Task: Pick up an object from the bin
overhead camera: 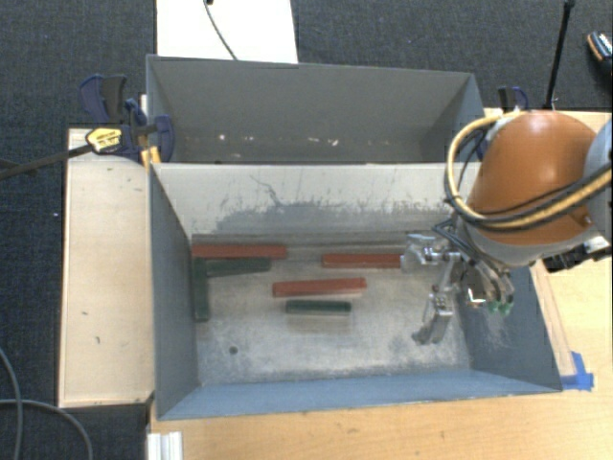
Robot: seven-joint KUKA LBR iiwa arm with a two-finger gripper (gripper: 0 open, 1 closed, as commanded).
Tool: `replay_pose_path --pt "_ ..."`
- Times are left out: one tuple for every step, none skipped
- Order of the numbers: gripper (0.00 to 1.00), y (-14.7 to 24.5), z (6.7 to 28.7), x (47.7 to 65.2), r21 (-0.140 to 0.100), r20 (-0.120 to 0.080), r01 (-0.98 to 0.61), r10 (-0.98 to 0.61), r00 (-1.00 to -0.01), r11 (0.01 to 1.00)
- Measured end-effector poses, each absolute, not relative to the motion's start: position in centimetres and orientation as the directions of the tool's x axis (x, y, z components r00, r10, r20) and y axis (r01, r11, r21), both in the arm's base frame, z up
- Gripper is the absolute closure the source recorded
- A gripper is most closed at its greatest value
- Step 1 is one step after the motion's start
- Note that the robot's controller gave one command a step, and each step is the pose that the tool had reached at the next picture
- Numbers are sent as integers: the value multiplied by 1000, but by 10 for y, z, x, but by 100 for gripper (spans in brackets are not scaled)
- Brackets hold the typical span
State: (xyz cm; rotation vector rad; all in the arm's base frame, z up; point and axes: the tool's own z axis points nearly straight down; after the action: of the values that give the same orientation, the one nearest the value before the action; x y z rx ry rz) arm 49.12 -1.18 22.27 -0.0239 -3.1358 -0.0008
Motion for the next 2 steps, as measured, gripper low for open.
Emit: replay_pose_path --pt "0 24 71 511 2 3 -307 -307 -952 952" --pt "0 91 72 590 1 -12 -360 -360 -933 933"
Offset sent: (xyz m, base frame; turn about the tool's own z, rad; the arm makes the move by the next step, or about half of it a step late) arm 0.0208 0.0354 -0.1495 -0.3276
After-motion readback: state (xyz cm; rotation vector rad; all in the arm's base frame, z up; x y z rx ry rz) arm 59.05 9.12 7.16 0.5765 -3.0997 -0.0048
